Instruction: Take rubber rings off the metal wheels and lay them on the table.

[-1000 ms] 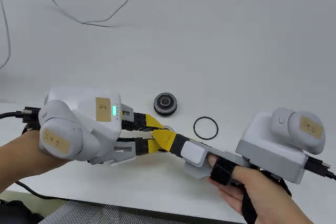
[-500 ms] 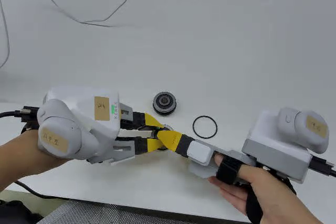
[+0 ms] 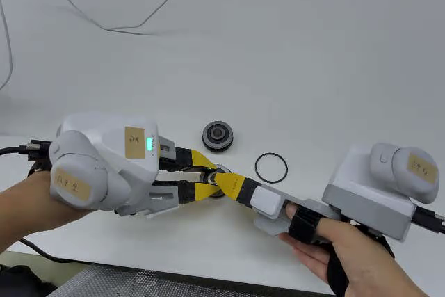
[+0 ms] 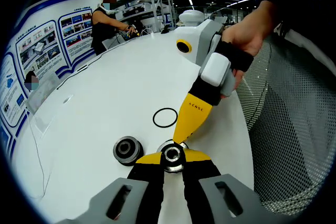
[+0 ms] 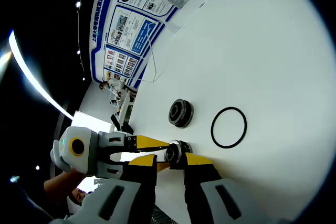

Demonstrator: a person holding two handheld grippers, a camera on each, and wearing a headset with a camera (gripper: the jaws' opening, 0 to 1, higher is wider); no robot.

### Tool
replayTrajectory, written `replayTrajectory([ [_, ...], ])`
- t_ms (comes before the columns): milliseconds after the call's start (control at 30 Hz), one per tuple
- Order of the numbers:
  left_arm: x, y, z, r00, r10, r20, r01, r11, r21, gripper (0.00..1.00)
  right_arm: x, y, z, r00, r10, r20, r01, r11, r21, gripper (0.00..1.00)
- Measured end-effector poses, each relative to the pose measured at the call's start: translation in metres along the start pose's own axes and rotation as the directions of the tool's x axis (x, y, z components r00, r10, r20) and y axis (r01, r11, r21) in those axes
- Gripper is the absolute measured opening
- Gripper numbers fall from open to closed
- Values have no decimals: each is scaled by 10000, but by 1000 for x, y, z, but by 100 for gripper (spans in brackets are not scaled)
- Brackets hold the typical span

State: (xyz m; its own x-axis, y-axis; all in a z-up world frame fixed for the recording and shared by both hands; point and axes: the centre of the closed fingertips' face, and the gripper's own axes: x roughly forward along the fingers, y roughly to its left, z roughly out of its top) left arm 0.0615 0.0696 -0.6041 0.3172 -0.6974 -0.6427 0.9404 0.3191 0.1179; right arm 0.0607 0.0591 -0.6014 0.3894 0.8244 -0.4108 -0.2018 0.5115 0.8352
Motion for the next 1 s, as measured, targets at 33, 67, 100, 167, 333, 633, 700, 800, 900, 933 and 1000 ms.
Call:
replayTrajectory([
  [33, 0, 0, 0, 10000, 1, 0, -1, 10000, 2, 13, 0, -1, 0, 10000, -54, -7, 54, 9999, -85, 20],
  [67, 0, 0, 0, 10000, 4, 7, -4, 10000, -9, 13, 0, -2, 0, 9999, -135, -4, 135, 9998, -177, 18],
  [100, 0, 0, 0, 10000, 5, 6, -5, 10000, -7, 13, 0, -3, 0, 9998, -173, -7, 173, 9996, -219, 17],
  [167, 0, 0, 0, 10000, 4, 5, -4, 10000, -3, 13, 0, -5, 0, 9995, -299, -27, 297, 9984, -481, 14],
  [333, 0, 0, 0, 10000, 8, -10, -8, 10000, 13, 13, 0, -10, 0, 9983, -588, -14, 585, 9957, -720, 7],
  [633, 0, 0, 0, 10000, 9, -27, -9, 10000, 25, 13, 0, -11, 1, 9967, -810, -18, 805, 9921, -966, 2],
  [700, 0, 0, 0, 10000, 12, -28, -12, 10000, 17, 13, 0, -11, 1, 9965, -836, -23, 830, 9920, -946, 2],
  [800, 0, 0, 0, 10000, 29, -56, -29, 10000, 34, 13, 0, -11, 1, 9957, -928, -72, 918, 9919, -874, 1],
  [900, -1, 0, 0, 10000, 47, -75, -47, 10000, 11, 13, -1, -10, 1, 9960, -887, -104, 879, 9943, -603, 1],
  [933, -1, 0, 0, 10000, 51, -80, -51, 10000, 9, 13, -1, -9, 1, 9962, -869, -112, 860, 9944, -619, 1],
  [1000, -1, 0, 0, 9999, 59, -90, -59, 10000, 2, 13, -1, -8, 1, 9963, -849, -137, 838, 9943, -656, 1],
])
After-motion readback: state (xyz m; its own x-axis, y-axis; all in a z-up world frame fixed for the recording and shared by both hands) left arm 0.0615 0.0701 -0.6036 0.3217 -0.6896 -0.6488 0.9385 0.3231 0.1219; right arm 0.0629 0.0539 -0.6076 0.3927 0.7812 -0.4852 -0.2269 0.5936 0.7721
